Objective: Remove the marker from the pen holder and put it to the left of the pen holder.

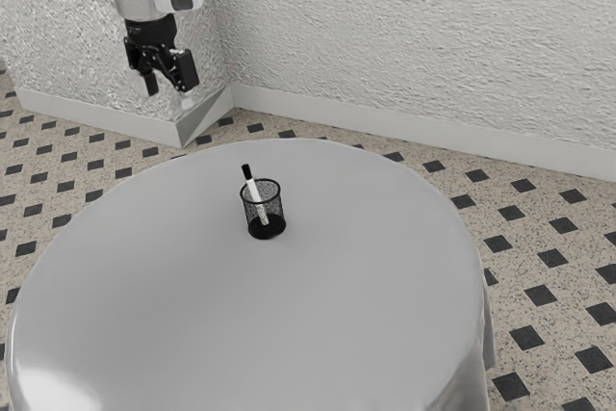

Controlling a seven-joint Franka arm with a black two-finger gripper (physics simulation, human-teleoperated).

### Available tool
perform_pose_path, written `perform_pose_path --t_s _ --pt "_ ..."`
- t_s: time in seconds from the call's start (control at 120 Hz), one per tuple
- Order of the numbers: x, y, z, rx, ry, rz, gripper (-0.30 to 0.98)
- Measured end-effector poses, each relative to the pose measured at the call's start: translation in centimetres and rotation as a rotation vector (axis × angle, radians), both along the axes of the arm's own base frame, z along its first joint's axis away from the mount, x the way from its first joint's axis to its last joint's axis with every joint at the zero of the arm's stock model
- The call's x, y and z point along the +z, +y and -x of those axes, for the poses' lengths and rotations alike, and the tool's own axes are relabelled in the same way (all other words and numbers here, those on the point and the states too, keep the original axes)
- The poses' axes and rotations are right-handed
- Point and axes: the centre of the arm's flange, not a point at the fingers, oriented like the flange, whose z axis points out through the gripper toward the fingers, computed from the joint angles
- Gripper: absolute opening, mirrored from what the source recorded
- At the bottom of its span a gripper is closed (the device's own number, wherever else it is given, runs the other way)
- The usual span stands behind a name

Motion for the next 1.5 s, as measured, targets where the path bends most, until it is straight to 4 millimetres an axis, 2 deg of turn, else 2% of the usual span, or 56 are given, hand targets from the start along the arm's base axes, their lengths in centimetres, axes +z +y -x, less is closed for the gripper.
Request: perform_pose_path --t_s 0.233,0.275,0.358,0.458,0.533,0.642,0.775,0.942,1.033,1.242,1.308,1.425,1.5 --pt "-0.9 -0.2 -0.5 -0.019 0.006 0.006 0.69" --pt "-1.6 -0.2 -1.5 -0.023 0.008 0.020 0.69" --pt "-3.1 0.4 -4.7 -0.023 -0.010 0.073 0.69" --pt "-7.4 2.2 -8.4 -0.001 0.004 0.144 0.69" --pt "-10.1 3.3 -10.2 0.014 0.014 0.182 0.69" --pt "-13.7 4.3 -11.6 0.027 0.038 0.219 0.69" --pt "-19.3 5.3 -12.8 0.048 0.082 0.262 0.69" --pt "-22.7 5.9 -14.4 0.058 0.066 0.282 0.69" --pt "-24.4 5.3 -14.9 0.052 0.068 0.292 0.69" --pt "-26.1 4.2 -15.4 0.041 0.066 0.304 0.69" --pt "-26.1 4.0 -15.5 0.041 0.064 0.307 0.60" --pt "-26.2 3.7 -15.6 0.039 0.061 0.311 0.30" --pt "-26.0 3.4 -15.6 0.036 0.059 0.307 0.16"
